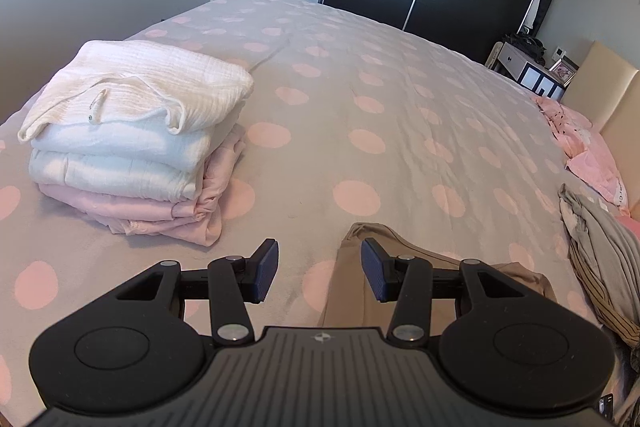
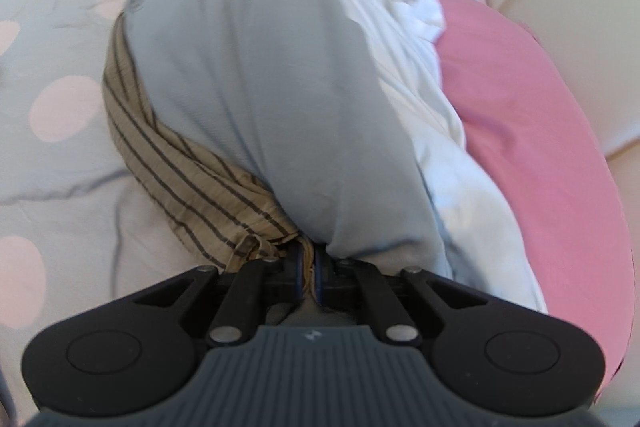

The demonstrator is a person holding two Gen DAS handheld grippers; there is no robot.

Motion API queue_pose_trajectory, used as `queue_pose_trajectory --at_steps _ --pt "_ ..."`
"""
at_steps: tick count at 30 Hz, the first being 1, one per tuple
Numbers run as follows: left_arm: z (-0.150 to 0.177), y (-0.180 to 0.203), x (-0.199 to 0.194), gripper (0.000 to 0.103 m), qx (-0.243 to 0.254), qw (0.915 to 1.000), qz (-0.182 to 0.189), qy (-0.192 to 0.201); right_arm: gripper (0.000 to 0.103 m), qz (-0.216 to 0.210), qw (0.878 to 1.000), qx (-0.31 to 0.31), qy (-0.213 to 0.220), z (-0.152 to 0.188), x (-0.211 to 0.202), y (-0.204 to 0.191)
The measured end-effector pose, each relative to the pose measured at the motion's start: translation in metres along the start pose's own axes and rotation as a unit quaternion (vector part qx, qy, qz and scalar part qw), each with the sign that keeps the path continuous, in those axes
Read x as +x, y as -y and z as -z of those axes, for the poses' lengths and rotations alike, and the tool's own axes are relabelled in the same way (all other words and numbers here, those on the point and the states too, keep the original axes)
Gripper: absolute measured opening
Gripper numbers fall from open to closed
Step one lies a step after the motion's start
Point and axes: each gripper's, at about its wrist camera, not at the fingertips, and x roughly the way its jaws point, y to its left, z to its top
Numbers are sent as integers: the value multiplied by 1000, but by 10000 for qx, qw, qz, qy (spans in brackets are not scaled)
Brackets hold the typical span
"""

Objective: Fold clothes

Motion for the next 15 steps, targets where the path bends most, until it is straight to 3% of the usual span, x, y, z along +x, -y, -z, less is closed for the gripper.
queue_pose_trajectory --at_steps 4,8,9,10,11,15 --pt "2 1 0 44 28 10000 39 -47 5 -317 9994 -84 -104 13 -7 -1" --pt "3 1 0 44 56 9999 77 -94 7 -1093 9922 -475 -356 38 -21 -12" --pt "4 3 1 44 98 9999 86 -110 17 -1252 9896 -569 -428 45 -24 -13" --pt "5 4 1 44 139 9998 93 -131 33 -1252 9887 -640 -528 54 -24 -13" --pt "6 5 2 44 182 9997 102 -152 39 -1223 9879 -708 -633 64 -25 -12" --pt "10 11 2 44 302 9992 153 -205 40 -791 9912 -687 -809 104 -24 9"
